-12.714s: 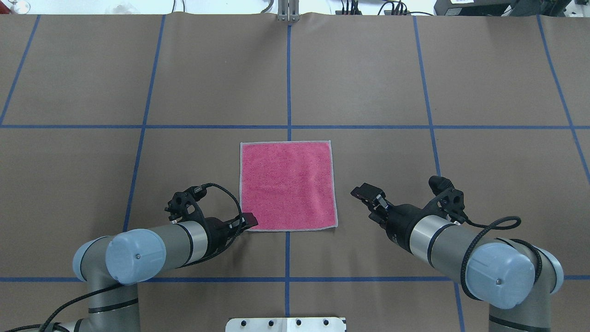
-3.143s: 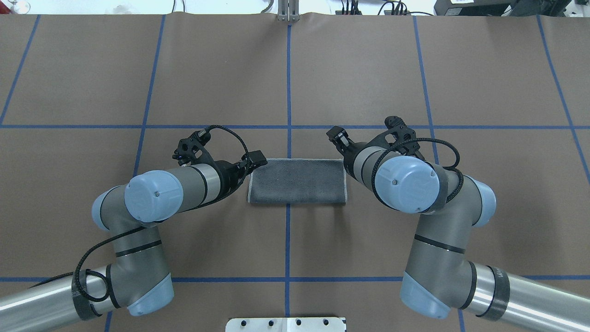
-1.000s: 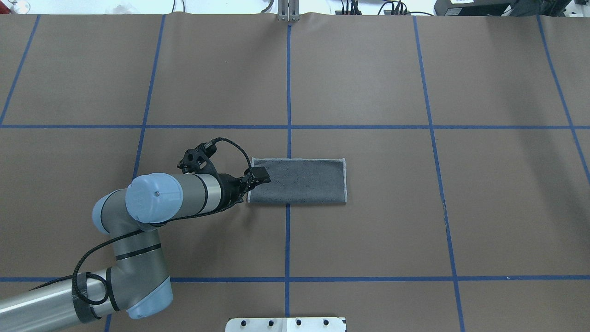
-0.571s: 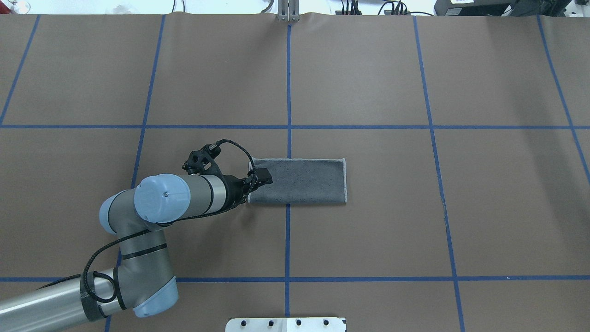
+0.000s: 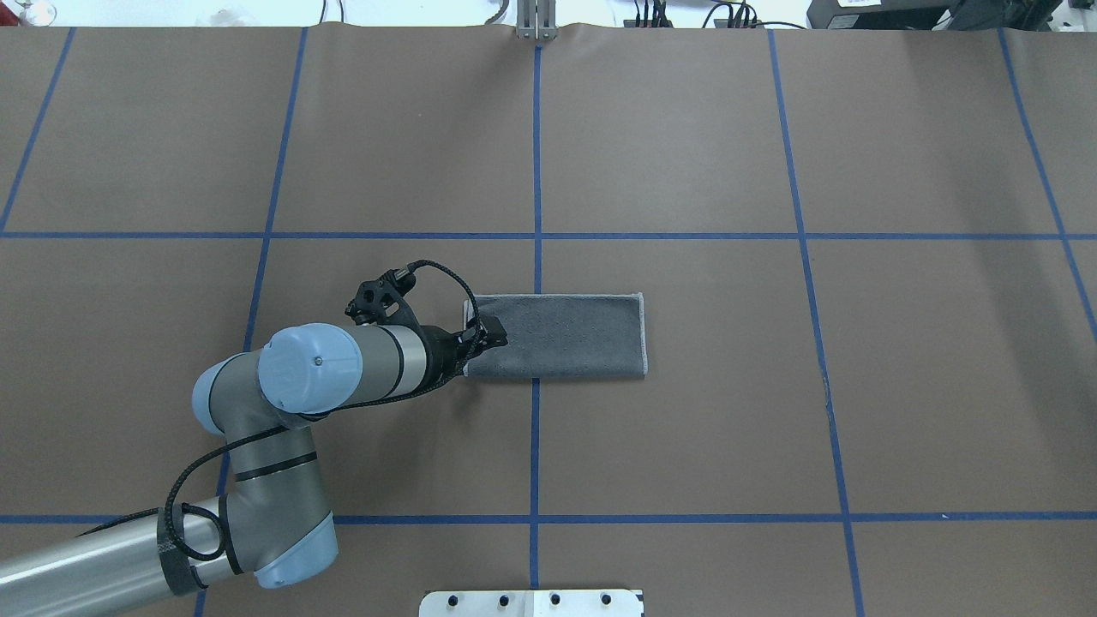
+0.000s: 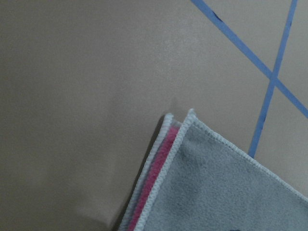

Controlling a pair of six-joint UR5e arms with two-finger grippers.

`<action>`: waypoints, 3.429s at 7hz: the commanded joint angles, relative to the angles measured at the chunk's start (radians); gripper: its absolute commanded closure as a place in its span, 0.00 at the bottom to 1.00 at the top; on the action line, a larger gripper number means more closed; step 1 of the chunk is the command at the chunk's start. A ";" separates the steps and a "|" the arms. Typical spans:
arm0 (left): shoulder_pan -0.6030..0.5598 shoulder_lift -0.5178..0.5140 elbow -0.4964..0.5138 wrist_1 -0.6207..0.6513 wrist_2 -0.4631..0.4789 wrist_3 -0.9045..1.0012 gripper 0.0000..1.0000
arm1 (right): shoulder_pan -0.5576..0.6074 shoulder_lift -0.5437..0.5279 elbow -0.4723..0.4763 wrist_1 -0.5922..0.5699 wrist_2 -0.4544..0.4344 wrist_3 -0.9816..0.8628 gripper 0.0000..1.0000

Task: Fold towel twice with both arms
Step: 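Hold the folded towel's corner with the left gripper, adjusting the grasp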

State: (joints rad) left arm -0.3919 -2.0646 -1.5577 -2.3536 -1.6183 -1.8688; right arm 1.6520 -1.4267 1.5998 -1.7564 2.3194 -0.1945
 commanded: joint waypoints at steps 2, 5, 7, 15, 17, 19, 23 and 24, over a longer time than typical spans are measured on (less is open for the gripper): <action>0.001 0.006 -0.015 0.000 -0.005 0.000 0.28 | 0.000 0.003 0.002 0.000 0.000 0.001 0.00; 0.001 0.015 -0.041 0.007 -0.008 0.002 0.28 | 0.000 0.002 0.003 0.000 0.000 0.003 0.00; 0.001 0.020 -0.048 0.010 -0.006 0.002 0.28 | 0.000 0.000 0.005 0.000 0.000 0.003 0.00; 0.033 0.029 -0.094 0.120 -0.029 -0.001 0.24 | 0.000 -0.003 0.005 0.002 -0.002 0.003 0.00; 0.039 0.020 -0.090 0.128 0.007 -0.015 0.24 | 0.000 -0.003 0.005 0.003 -0.002 0.003 0.00; 0.038 0.017 -0.091 0.126 0.026 -0.121 0.28 | 0.000 -0.003 0.005 0.003 -0.002 0.003 0.00; 0.036 0.027 -0.090 0.126 0.044 -0.180 0.29 | 0.000 0.000 0.003 0.003 -0.003 0.004 0.00; 0.038 0.027 -0.090 0.126 0.044 -0.187 0.29 | 0.000 0.000 0.002 0.003 -0.003 0.004 0.00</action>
State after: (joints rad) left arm -0.3557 -2.0378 -1.6485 -2.2272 -1.5743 -2.0444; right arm 1.6521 -1.4272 1.6026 -1.7533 2.3165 -0.1902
